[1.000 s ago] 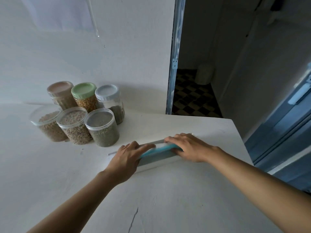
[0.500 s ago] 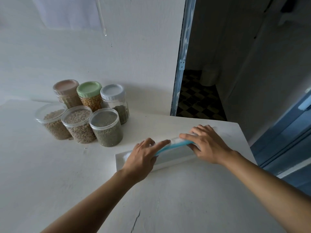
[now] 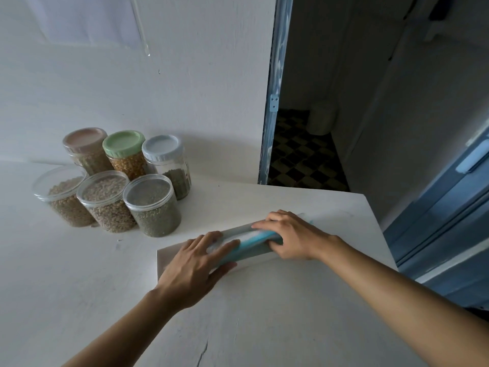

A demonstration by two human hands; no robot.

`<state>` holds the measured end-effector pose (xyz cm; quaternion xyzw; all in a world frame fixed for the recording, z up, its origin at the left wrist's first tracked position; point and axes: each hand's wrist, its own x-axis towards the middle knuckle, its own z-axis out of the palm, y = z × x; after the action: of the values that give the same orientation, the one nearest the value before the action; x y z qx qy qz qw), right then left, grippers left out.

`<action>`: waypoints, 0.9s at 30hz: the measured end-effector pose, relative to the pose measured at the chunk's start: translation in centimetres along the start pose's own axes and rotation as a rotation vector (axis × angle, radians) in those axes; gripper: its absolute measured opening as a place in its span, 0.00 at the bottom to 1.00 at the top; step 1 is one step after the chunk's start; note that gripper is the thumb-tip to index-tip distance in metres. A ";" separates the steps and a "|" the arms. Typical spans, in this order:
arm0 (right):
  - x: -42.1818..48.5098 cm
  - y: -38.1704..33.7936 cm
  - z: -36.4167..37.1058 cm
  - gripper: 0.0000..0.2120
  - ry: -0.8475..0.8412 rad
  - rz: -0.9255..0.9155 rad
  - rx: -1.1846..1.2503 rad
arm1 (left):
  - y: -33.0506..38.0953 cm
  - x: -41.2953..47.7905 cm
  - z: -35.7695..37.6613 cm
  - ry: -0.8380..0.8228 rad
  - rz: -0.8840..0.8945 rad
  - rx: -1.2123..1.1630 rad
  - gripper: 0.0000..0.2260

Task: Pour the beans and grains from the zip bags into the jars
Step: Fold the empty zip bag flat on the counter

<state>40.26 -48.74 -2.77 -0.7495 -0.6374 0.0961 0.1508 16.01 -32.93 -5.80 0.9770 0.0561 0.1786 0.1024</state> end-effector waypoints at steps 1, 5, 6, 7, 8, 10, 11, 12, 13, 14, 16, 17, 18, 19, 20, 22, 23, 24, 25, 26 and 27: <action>0.1 0.0 -0.1 0.26 -0.008 0.006 0.019 | 0.0 0.1 -0.1 -0.008 -0.001 0.014 0.23; 0.2 -0.4 0.1 0.22 0.019 -0.027 0.069 | 0.6 1.5 -0.4 -0.037 0.004 0.002 0.20; 0.2 -0.6 0.3 0.21 0.043 -0.047 0.082 | 0.8 2.2 -0.4 -0.047 0.005 -0.021 0.17; 0.2 -0.8 0.5 0.20 0.074 -0.068 0.091 | 1.1 3.0 -0.5 -0.054 0.011 -0.037 0.14; 0.1 -0.9 0.8 0.19 0.109 -0.087 0.095 | 1.2 3.7 -0.5 -0.055 0.023 -0.040 0.12; 0.0 -1.0 0.9 0.18 0.182 -0.115 0.086 | 1.1 4.8 -0.3 -0.055 0.043 -0.030 0.11; -0.2 -0.9 0.9 0.19 0.217 -0.124 0.066 | 0.9 5.2 -0.2 -0.061 0.041 -0.031 0.12; -0.3 -0.7 0.8 0.21 0.252 -0.130 0.034 | 0.7 5.4 -0.1 -0.065 0.032 -0.036 0.12; -0.5 -0.4 0.8 0.24 0.286 -0.119 0.011 | 0.6 5.5 -0.1 -0.067 0.025 -0.044 0.13; -0.8 -0.1 0.7 0.26 0.330 -0.078 0.022 | 0.4 5.6 0.0 -0.066 0.025 -0.053 0.14; -1.8 0.5 1.0 0.30 0.438 0.117 0.191 | 0.4 5.6 0.0 -0.072 0.032 -0.058 0.18; -2.5 0.7 1.4 0.31 0.498 0.248 0.317 | 0.4 5.6 0.0 -0.079 0.037 -0.056 0.21; -3.1 0.8 1.9 0.33 0.543 0.372 0.449 | 0.4 5.7 -0.1 -0.082 0.042 -0.053 0.23; -3.8 1.0 2.4 0.33 0.562 0.463 0.571 | 0.4 5.7 -0.1 -0.080 0.050 -0.046 0.24; -4.3 0.9 2.9 0.33 0.566 0.512 0.671 | 0.3 5.8 0.0 -0.077 0.057 -0.033 0.25; -4.8 0.8 3.6 0.30 0.580 0.525 0.783 | 0.2 5.9 0.2 -0.081 0.060 -0.013 0.26; -4.8 0.7 3.8 0.28 0.596 0.520 0.800 | 0.1 6.0 0.4 -0.084 0.065 -0.009 0.25; -4.7 0.6 3.9 0.27 0.611 0.517 0.806 | 0.1 6.0 0.6 -0.084 0.069 -0.005 0.24; -4.6 0.4 4.0 0.26 0.623 0.518 0.807 | 0.1 5.9 0.8 -0.084 0.071 0.000 0.24; -4.5 0.3 4.0 0.27 0.628 0.524 0.809 | 0.0 5.8 1.0 -0.083 0.072 0.009 0.24; -4.4 0.1 4.1 0.27 0.628 0.526 0.800 | 0.0 5.8 1.2 -0.078 0.072 0.018 0.24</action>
<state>38.28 -52.63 -6.83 -0.7601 -0.2679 0.1370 0.5760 21.82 -32.31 -4.98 0.9855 0.0183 0.1435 0.0890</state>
